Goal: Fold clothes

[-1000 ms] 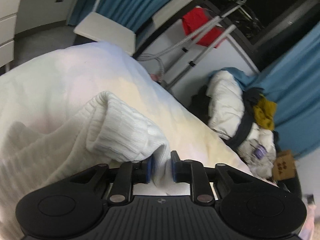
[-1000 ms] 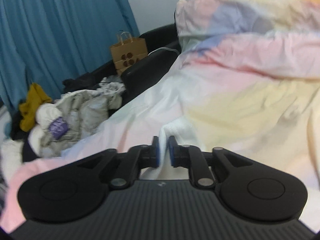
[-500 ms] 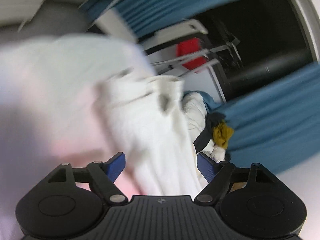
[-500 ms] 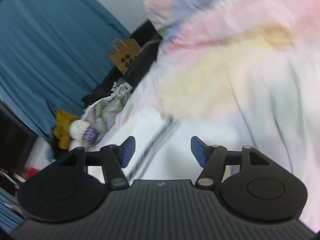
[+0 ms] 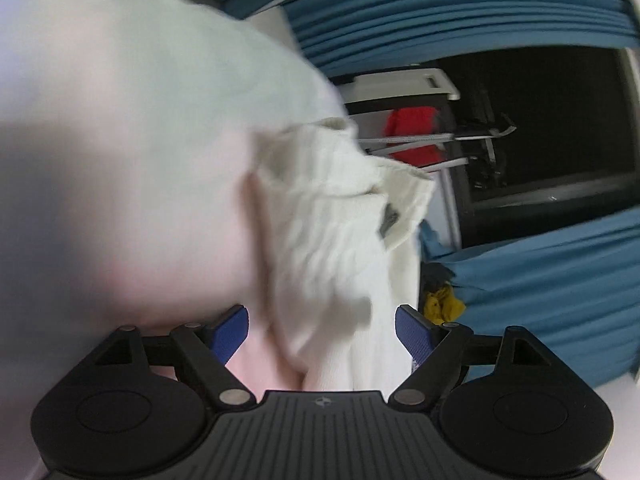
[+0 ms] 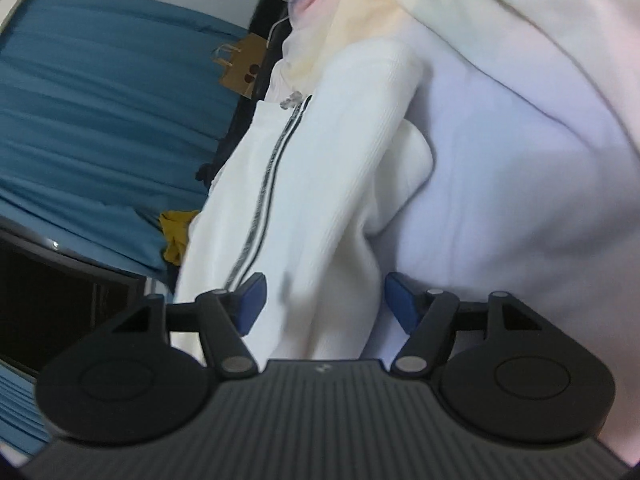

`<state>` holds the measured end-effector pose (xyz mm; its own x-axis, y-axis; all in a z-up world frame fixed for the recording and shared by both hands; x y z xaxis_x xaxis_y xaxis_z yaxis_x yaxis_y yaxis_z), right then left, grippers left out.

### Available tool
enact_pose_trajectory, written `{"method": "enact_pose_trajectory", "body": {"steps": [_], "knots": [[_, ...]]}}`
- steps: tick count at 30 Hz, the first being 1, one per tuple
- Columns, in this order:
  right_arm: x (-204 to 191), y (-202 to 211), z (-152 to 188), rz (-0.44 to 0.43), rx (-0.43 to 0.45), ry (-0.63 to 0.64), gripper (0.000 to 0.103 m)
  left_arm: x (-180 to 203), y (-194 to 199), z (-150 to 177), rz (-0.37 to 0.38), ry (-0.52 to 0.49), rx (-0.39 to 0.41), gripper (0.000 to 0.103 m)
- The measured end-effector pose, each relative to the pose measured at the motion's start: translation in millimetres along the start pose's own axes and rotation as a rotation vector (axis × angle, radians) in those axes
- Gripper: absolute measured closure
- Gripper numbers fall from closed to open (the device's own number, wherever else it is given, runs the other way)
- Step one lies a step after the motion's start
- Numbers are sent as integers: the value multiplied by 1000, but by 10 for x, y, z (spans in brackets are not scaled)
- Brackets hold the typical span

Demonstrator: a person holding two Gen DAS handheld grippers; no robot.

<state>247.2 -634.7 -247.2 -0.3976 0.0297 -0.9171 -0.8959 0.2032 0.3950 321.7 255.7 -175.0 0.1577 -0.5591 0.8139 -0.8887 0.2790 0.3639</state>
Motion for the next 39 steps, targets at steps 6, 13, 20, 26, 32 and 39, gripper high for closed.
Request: {"method": "enact_pose_trajectory", "body": {"steps": [6,13,20,26,32,39], "knots": [[-119,-196,-75,-14,98,118,62,39,-341,-87,-2,-45,19,55],[-253,-185,-84,12,142,190,89,92,-320,-113,-26,-78,82,93],[-282,435,-140,17,107,163,92,336,351,-301,48,-53,142,94],[-238,916,-105,47,28,119,92,139,1183,-560,28,16,138,94],[-223,1286,79,76,-56,142,93,-198,2028,-620,-84,-65,55,93],[264,1288,143,258,-129,251,93,-830,2279,-260,-202,-195,-123,85]]}}
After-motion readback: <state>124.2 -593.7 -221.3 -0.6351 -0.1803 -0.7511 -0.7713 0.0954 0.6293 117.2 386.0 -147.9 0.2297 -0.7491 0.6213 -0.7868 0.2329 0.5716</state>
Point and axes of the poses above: each gripper's, at about its wrist camera, not at the fingertips, and y roughly against the way its jaws point, x to its right, z to its underside, the point moved 9 cm from there along -y, roughly the way its jaws point, and after that the axes turned 15 degrees about -y, right-handed, at the moved point
